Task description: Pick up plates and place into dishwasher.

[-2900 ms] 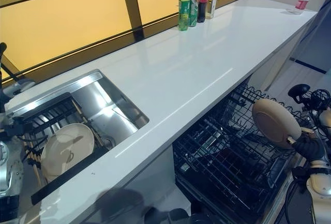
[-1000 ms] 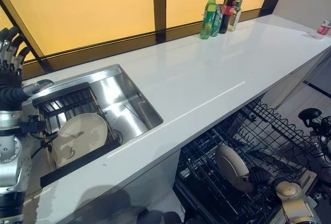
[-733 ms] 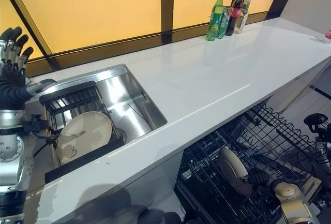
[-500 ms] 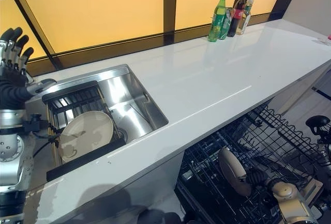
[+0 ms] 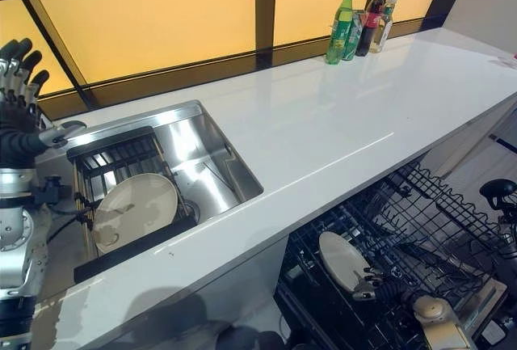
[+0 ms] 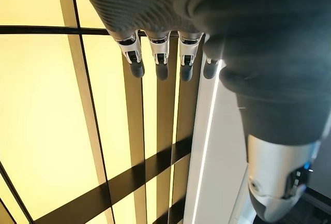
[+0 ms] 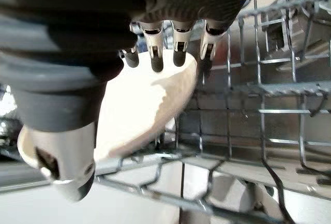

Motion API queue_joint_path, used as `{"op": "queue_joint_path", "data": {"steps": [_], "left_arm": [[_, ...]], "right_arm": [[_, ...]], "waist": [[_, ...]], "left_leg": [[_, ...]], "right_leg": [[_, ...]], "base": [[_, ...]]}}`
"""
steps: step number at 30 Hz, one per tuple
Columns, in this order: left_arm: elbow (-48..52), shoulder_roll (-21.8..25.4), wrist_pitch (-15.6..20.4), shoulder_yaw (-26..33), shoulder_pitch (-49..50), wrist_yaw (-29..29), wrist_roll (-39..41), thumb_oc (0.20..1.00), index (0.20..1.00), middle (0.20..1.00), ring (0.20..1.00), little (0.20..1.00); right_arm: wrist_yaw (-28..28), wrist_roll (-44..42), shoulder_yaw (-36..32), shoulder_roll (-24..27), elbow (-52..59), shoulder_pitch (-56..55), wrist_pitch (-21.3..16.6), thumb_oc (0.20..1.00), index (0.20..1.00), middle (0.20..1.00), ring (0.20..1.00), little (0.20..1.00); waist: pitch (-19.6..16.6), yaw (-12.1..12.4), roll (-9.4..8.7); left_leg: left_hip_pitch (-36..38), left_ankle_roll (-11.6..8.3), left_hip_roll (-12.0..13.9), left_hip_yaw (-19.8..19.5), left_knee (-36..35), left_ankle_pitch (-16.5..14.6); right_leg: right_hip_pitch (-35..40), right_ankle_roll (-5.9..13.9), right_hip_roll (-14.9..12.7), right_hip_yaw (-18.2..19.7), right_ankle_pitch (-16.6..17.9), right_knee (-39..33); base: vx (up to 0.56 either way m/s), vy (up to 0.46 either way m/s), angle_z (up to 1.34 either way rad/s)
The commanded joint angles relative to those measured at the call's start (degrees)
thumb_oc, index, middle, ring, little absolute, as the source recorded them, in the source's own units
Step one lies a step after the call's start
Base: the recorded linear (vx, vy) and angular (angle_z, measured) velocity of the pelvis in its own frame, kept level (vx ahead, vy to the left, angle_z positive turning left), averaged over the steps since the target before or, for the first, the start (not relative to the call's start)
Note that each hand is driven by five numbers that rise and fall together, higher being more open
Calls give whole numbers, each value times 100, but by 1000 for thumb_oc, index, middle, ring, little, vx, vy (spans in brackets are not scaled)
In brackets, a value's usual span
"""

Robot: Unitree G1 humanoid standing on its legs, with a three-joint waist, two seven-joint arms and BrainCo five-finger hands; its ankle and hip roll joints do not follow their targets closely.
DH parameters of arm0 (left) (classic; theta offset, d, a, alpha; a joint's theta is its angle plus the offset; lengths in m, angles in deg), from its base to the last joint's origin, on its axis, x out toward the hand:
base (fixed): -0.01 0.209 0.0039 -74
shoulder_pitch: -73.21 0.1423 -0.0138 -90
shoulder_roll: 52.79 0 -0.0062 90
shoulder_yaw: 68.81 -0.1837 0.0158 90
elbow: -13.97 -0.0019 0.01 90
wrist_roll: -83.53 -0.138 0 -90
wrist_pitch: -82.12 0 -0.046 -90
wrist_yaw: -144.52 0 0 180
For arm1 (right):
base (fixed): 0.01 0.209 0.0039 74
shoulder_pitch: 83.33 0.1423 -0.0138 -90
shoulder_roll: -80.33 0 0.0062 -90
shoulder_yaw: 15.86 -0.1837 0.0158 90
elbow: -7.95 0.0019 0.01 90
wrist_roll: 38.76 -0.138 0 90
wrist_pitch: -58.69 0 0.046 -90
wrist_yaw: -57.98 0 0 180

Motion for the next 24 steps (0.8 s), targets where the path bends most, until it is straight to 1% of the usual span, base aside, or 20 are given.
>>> {"op": "queue_joint_path", "data": {"steps": [1, 6, 8, 9, 11, 13, 14, 15, 17, 18, 20, 22, 23, 24], "left_arm": [[-182, 376, 282, -63, -288, -84, 183, 1000, 1000, 1000, 1000, 1000], [-206, 303, 353, 95, -154, -5, 194, 1000, 1000, 1000, 1000, 1000], [-167, 296, 335, 125, -100, -16, 188, 1000, 1000, 1000, 1000, 1000], [-167, 300, 336, 122, -83, -46, 180, 1000, 1000, 1000, 1000, 1000], [-253, 246, 415, 130, -66, -64, 122, 1000, 1000, 1000, 1000, 1000], [-298, 193, 473, 180, -22, -114, 44, 1000, 1000, 1000, 1000, 1000], [-303, 159, 490, 229, 27, -140, -6, 1000, 1000, 1000, 1000, 1000], [-276, 129, 485, 302, 100, -146, -16, 1000, 1000, 1000, 1000, 1000], [-209, 64, 442, 449, 241, -127, -39, 1000, 1000, 1000, 1000, 1000], [-177, 42, 411, 482, 278, -147, -89, 1000, 1000, 1000, 1000, 1000], [-194, -16, 391, 506, 332, -196, -329, 1000, 1000, 1000, 1000, 1000], [-283, -26, 330, 512, 348, -352, -728, 1000, 1000, 1000, 1000, 1000], [-374, 3, 236, 497, 356, -490, -1087, 1000, 1000, 1000, 1000, 1000], [-496, 62, 64, 469, 360, -539, -1275, 1000, 1000, 1000, 1000, 1000]], "right_arm": [[198, -105, -394, 294, 424, 97, -207, 1000, 1000, 1000, 1000, 1000], [197, 2, -666, 340, 620, 14, -262, 1000, 1000, 1000, 1000, 1000], [400, -243, -808, 396, 834, 55, -356, 1000, 1000, 1000, 1000, 1000], [514, -437, -903, 424, 990, 129, -476, 1000, 1000, 1000, 1000, 1000], [918, -797, -1128, 420, 1373, 299, -617, 1000, 1000, 1000, 1000, 1000], [1451, -767, -1314, 327, 1707, 403, -955, 1000, 1000, 1000, 1000, 1000], [1707, -795, -1418, 266, 1927, 424, -1019, 1000, 1000, 1000, 1000, 1000], [1909, -789, -1544, 204, 2136, 415, -1140, 1000, 1000, 1000, 1000, 1000], [2181, -743, -1747, 88, 2535, 432, -1521, 1000, 1000, 1000, 1000, 1000], [2284, -776, -1782, 49, 2715, 439, -1661, 1000, 1000, 1000, 1000, 1000], [2464, -781, -1804, -47, 3012, 528, -2096, 1000, 1000, 1000, 1000, 1000], [2551, -731, -1766, -93, 3135, 626, -2303, 1000, 1000, 1000, 1000, 1000], [2576, -701, -1736, -92, 3190, 682, -2374, 1000, 1000, 1000, 1000, 1000], [2516, -676, -1705, -65, 3214, 737, -2398, 1000, 1000, 1000, 1000, 1000]], "waist": [[-232, -119, -107], [-251, -155, -104], [-249, -161, -99], [-244, -167, -92], [-235, -189, -65], [-232, -209, -19], [-230, -224, 8], [-234, -237, 32], [-252, -243, 80], [-261, -240, 102], [-279, -224, 144], [-285, -203, 175], [-286, -192, 189], [-292, -182, 200]], "left_leg": [[-663, 247, 36, -49, -69, 520], [-656, 254, 25, -23, -76, 506], [-641, 258, 21, -24, -80, 502], [-634, 259, 22, -22, -80, 502], [-628, 261, 24, -15, -83, 500], [-624, 273, 19, 2, -87, 484], [-622, 280, 14, 13, -89, 477], [-616, 287, 7, 22, -91, 469], [-616, 304, -7, 36, -98, 454], [-617, 311, -11, 43, -99, 449], [-626, 311, -7, 59, -92, 450], [-640, 297, 10, 66, -79, 463], [-647, 289, 21, 71, -72, 473], [-648, 280, 35, 78, -68, 481]], "right_leg": [[234, 265, -218, 39, -904, 513], [223, 269, -219, 75, -902, 498], [228, 271, -222, 84, -888, 491], [228, 270, -220, 90, -884, 492], [218, 261, -213, 114, -881, 493], [197, 261, -209, 132, -889, 504], [192, 264, -208, 146, -896, 509], [189, 267, -205, 160, -903, 512], [185, 268, -203, 178, -918, 503], [181, 267, -203, 182, -920, 500], [171, 261, -196, 181, -936, 508], [169, 248, -189, 187, -954, 521], [171, 240, -182, 182, -965, 528], [178, 234, -177, 167, -976, 532]], "base": [[0, 0, 0], [0, 0, 0], [0, 0, 0], [0, 0, 0], [-6, 13, -2], [-18, 39, -5], [-13, 49, -7], [-12, 52, -6], [-19, 48, -2], [-22, 39, -2], [-11, 16, -1], [0, 0, 0], [-36, 15, -1], [-36, 9, -1]]}}
